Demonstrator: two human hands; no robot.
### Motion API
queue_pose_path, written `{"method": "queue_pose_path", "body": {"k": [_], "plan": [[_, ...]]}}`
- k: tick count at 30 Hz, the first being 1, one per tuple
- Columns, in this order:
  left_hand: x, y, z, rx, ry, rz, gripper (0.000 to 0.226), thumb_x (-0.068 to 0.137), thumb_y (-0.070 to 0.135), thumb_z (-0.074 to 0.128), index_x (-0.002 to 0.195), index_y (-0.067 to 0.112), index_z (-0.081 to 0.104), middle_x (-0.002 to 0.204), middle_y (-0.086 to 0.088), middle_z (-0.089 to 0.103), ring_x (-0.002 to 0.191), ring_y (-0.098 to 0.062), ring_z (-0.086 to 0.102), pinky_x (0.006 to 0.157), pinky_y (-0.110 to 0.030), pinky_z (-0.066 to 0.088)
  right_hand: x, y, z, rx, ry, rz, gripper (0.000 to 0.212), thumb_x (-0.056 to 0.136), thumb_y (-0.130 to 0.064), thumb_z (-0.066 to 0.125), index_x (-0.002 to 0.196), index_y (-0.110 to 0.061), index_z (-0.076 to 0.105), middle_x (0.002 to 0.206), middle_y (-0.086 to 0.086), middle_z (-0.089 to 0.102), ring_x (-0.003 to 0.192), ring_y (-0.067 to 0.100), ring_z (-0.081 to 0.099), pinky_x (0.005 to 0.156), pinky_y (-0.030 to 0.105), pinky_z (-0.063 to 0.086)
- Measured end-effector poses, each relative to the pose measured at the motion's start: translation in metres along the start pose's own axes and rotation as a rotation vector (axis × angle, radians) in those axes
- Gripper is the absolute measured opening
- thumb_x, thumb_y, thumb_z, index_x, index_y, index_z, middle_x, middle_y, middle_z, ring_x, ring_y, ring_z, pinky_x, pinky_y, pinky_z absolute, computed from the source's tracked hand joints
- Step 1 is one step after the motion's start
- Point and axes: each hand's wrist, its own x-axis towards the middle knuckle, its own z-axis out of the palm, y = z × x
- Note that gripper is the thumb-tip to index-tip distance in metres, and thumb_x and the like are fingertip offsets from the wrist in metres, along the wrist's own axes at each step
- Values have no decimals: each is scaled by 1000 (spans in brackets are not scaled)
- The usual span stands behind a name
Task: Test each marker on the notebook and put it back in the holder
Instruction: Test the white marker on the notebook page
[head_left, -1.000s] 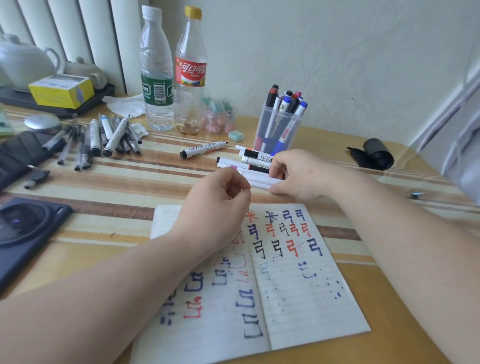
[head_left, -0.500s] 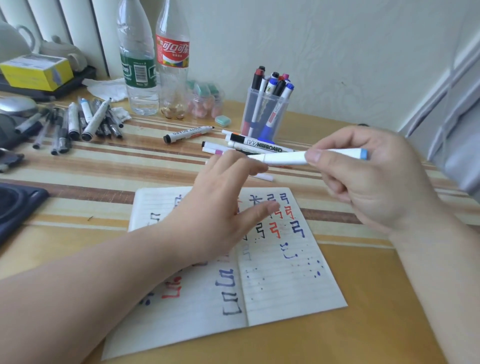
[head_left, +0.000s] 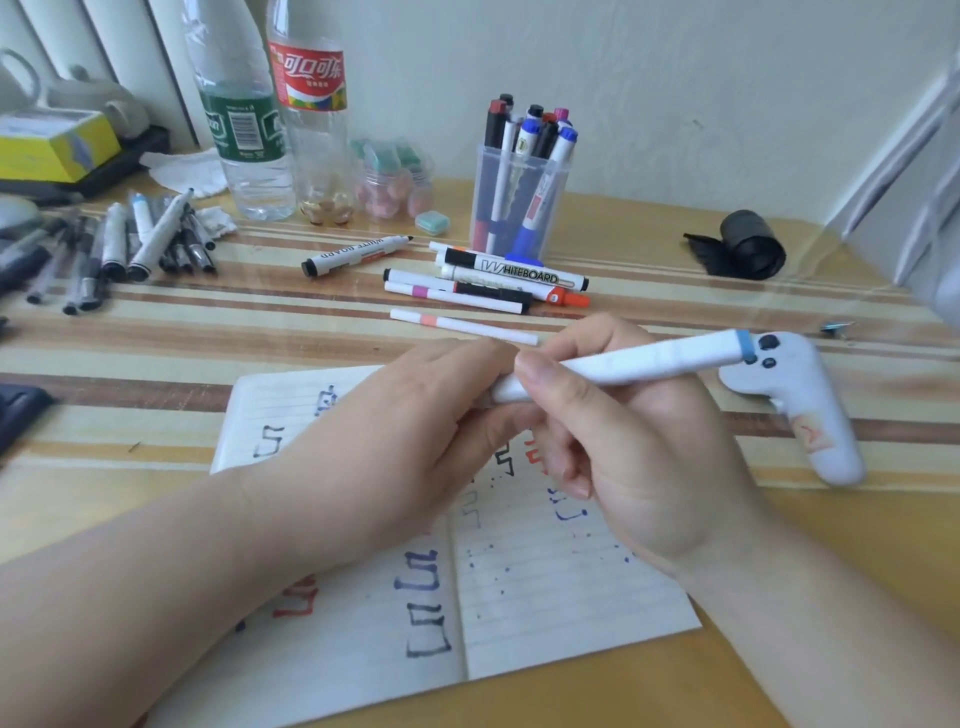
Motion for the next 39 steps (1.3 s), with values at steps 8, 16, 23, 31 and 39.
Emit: {"method": "queue_pose_path", "body": {"k": [8,16,23,31,39], "plan": [[-4,0,-2,-68,-6,-79,34,106,44,35,90,19,50,74,15,45,72,1,48,66,-6,35,-3,-10,-5,144,94,39,23,88,-26,65,66,-21,60,52,13,50,39,25,46,40,18,30],[0,17,-4,-207,-11,-51,36,106,37,35,75,20,42,67,12,40,60,-4,43,58,-7,31,-9,-20,1,209,188,-50,31,83,-14,59,53,-20,53,38,11,42,27,23,37,40,17,29],[1,24,-10,-274,-35,-53,37,105,38,34,71,24,40,63,14,38,58,-5,43,56,-10,31,-9,-28,6,253,208,-104,32,82,-7,54,52,-15,46,35,8,34,24,19,33,40,15,29],[1,10,-17,-694,77,-251,47,102,46,34,62,24,43,58,13,35,55,-19,36,61,-39,38,7,-40,-38,400,364,-124,38,92,-14,44,73,-19,12,38,-7,23,26,7,28,28,13,20],[-5,-7,-4,-486,-50,-272,49,105,44,30,85,15,64,80,0,73,76,-16,63,74,-24,49,7,-8,-37,-7,-70,188,26,74,-10,49,60,0,69,43,16,51,34,31,51,35,22,32]]}}
